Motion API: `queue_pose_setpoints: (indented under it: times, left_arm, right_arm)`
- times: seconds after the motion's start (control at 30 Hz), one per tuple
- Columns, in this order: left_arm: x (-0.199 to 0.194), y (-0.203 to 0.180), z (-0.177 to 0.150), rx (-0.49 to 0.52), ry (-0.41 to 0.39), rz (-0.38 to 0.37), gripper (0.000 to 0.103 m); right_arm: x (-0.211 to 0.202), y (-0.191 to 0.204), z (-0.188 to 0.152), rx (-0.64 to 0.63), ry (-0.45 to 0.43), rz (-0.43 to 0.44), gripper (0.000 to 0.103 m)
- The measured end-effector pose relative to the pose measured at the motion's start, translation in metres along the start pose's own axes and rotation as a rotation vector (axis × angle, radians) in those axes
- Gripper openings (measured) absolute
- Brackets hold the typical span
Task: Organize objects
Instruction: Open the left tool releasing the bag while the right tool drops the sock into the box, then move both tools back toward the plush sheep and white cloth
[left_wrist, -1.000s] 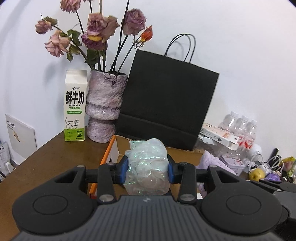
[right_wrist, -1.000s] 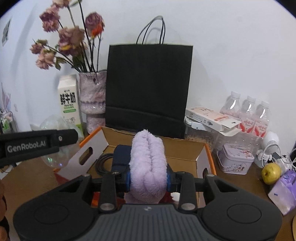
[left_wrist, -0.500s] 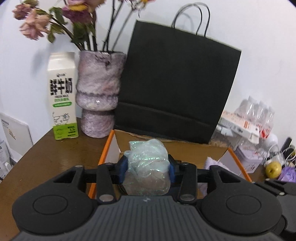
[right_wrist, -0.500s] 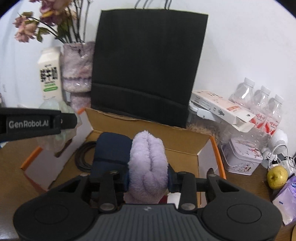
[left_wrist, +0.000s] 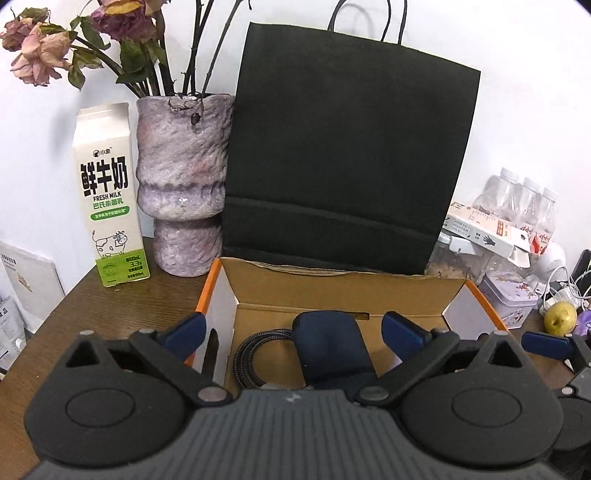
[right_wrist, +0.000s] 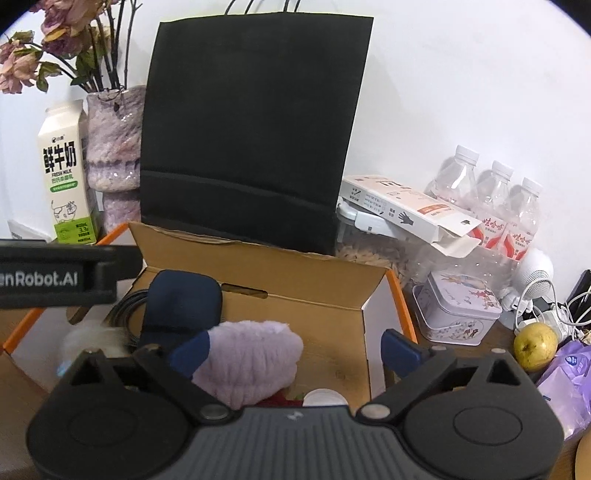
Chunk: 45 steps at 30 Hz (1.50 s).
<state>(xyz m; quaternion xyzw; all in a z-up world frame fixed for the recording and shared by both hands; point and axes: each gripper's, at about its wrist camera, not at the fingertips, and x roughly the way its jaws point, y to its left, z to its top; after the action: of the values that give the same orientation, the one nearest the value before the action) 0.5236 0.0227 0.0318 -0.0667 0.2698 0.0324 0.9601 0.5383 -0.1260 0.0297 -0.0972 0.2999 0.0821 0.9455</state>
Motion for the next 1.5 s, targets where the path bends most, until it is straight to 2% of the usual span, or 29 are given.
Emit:
queue_pose_setpoints:
  times: [0.37, 0.9, 1.13, 1.5]
  left_arm:
    - [-0.036, -0.007, -0.006, 0.017, -0.053, -0.037, 0.103]
    - [-0.096, -0.003, -0.035, 0.021, -0.083, -0.067, 0.103]
    - [-0.123, 0.001, -0.055, 0.022, -0.096, -0.058, 0.103]
    - [-0.156, 0.007, -0.092, 0.036, -0.091, -0.098, 0.103]
  right_arm:
    - [-0.031, 0.001, -0.014, 0.011, -0.030, 0.031, 0.103]
    - [-0.095, -0.005, -0.045, 0.049, -0.089, 0.032, 0.103]
    - [-0.131, -0.008, -0.068, 0.057, -0.131, 0.036, 0.103]
    - [-0.176, -0.006, -0.118, 0.086, -0.170, 0.048, 0.103]
